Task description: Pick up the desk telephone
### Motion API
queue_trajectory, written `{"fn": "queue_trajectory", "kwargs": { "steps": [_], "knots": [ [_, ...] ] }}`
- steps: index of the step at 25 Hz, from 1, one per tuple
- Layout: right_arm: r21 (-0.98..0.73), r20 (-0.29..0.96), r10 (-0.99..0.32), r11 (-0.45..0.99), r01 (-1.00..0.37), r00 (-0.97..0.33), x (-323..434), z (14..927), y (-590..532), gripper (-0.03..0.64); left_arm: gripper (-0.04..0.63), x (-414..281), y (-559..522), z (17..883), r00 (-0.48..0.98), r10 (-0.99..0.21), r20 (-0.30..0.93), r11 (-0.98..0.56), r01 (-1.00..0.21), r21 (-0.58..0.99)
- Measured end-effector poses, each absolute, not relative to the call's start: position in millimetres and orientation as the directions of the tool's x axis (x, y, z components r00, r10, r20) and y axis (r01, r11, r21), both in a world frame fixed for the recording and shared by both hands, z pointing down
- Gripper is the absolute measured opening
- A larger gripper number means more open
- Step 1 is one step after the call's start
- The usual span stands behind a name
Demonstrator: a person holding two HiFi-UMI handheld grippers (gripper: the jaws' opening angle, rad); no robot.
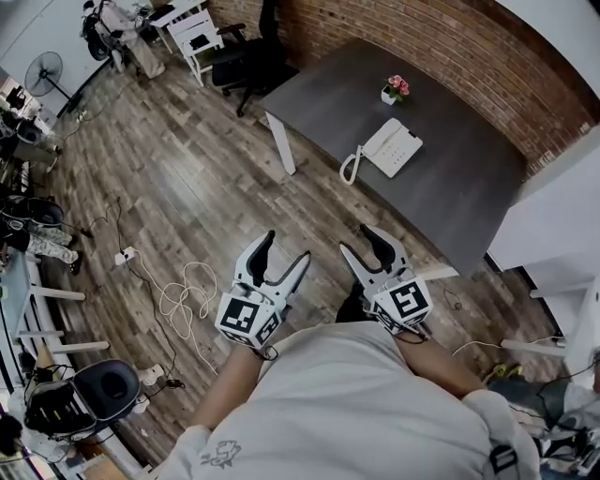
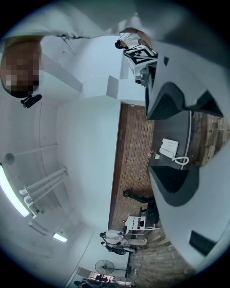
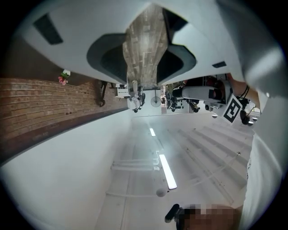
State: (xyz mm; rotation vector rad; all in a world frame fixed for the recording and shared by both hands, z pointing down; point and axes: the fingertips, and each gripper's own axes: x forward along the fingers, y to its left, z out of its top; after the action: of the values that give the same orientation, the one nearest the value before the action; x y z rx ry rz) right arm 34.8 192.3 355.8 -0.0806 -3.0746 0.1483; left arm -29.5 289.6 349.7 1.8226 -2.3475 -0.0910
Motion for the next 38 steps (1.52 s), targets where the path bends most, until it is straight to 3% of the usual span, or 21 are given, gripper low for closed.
{"fn": "queue_trajectory", "kwargs": {
  "steps": [12, 21, 27, 38],
  "knots": [
    [-0.082, 0.058, 0.092, 0.993, 0.087, -0.994, -15.6, 348.7, 38.6, 0.212, 0.339, -81.8, 136.0, 345.6, -0.267, -0.959, 0.095, 0.279, -0.948, 0.150],
    [-0.108, 0.076, 0.024, 0.994, 0.016, -0.997, -8.8, 358.9, -52.0, 0.212, 0.339, -85.7, 46.1, 351.5, -0.206, -0.973, 0.102, 0.221, -0.963, 0.156],
    [-0.112, 0.085, -0.056, 0.992, -0.065, -0.995, 2.7, 364.7, -82.8, 0.212, 0.339, -88.4, 5.8, 358.7, -0.130, -0.986, 0.102, 0.147, -0.974, 0.173],
    [-0.093, 0.123, -0.328, 0.936, -0.340, -0.937, 27.8, 370.3, -146.8, 0.212, 0.341, -96.2, -90.1, 367.7, 0.146, -0.986, 0.084, -0.128, -0.973, 0.193]
  ]
}}
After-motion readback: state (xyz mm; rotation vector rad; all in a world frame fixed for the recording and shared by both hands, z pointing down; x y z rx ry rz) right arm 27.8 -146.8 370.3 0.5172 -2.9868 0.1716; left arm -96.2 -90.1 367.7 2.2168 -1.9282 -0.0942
